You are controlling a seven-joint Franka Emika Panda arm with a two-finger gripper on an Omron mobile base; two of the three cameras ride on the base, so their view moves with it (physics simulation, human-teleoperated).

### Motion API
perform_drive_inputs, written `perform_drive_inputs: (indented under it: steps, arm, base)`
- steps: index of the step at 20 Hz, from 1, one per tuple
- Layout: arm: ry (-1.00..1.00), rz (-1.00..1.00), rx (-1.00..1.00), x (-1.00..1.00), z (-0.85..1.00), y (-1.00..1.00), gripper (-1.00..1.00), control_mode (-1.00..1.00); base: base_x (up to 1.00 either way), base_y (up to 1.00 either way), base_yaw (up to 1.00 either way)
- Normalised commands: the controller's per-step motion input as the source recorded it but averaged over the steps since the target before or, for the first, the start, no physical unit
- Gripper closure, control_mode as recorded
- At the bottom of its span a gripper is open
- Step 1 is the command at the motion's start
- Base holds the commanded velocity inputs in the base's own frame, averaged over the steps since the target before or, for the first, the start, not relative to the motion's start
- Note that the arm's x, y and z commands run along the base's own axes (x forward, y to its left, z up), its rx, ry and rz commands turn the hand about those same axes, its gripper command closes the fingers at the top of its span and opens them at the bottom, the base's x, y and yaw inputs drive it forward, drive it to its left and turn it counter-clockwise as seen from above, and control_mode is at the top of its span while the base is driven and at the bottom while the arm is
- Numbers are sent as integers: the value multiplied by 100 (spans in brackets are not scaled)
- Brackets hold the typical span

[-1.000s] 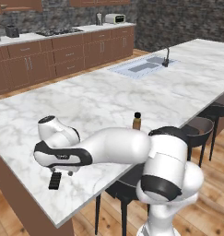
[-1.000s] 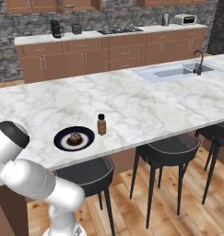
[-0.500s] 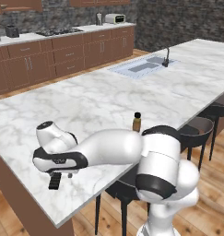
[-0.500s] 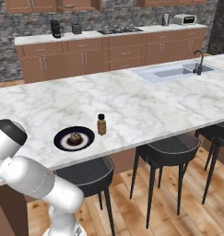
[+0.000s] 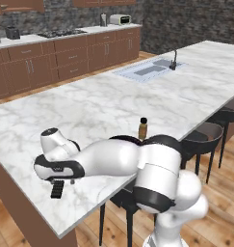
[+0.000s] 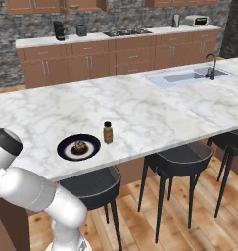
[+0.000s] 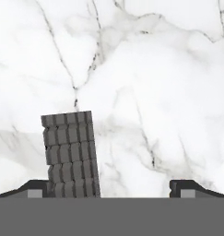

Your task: Take the cinnamon bottle from the cabinet and place it on the dining table, next to the plate with the cupcake. Then take the chocolate from the dining counter and place it on the cupcake plate.

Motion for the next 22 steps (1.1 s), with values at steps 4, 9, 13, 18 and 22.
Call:
perform_drive_inputs:
  steps: [4, 9, 13, 18, 22]
  arm:
    - [0, 2, 7, 16, -13, 18, -100, -100]
    - [0, 0, 4, 6, -21, 15, -100, -100]
    - [2, 0, 0, 0, -20, 8, -100, -100]
    - [3, 0, 0, 0, -11, 3, -100, -100]
    - [1, 0, 0, 0, -17, 0, -100, -100]
  base:
    - [0, 0, 0]
    - [0, 0, 0]
    - [0, 0, 0]
    - [0, 0, 0]
    - [0, 0, 0]
